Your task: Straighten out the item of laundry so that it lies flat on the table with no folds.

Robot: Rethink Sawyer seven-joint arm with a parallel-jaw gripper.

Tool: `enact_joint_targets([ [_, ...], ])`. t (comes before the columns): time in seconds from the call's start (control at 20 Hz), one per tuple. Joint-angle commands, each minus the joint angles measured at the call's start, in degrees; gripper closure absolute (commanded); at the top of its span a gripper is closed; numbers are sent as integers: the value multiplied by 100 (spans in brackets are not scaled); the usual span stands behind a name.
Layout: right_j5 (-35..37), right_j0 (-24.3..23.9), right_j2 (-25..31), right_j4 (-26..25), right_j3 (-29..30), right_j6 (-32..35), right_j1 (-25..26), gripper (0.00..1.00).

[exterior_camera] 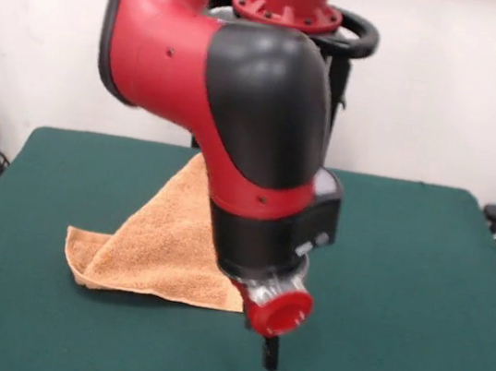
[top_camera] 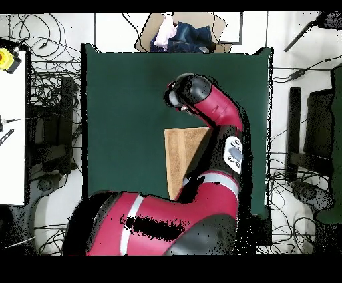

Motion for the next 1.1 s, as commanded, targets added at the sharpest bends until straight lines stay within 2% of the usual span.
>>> enact_joint_targets([
  [0.05,-440,-365,671,62,2300,-43,-1066,0],
  [0.3,-1363,-590,890,3,3547,-227,-1691,0],
  [0.5,-2020,-891,1261,-156,4118,-289,-1855,0],
  [0.9,-2651,-1147,1643,-643,4083,49,-1506,0],
  [1.1,-2992,-1550,2217,-603,4254,303,-1323,0],
])
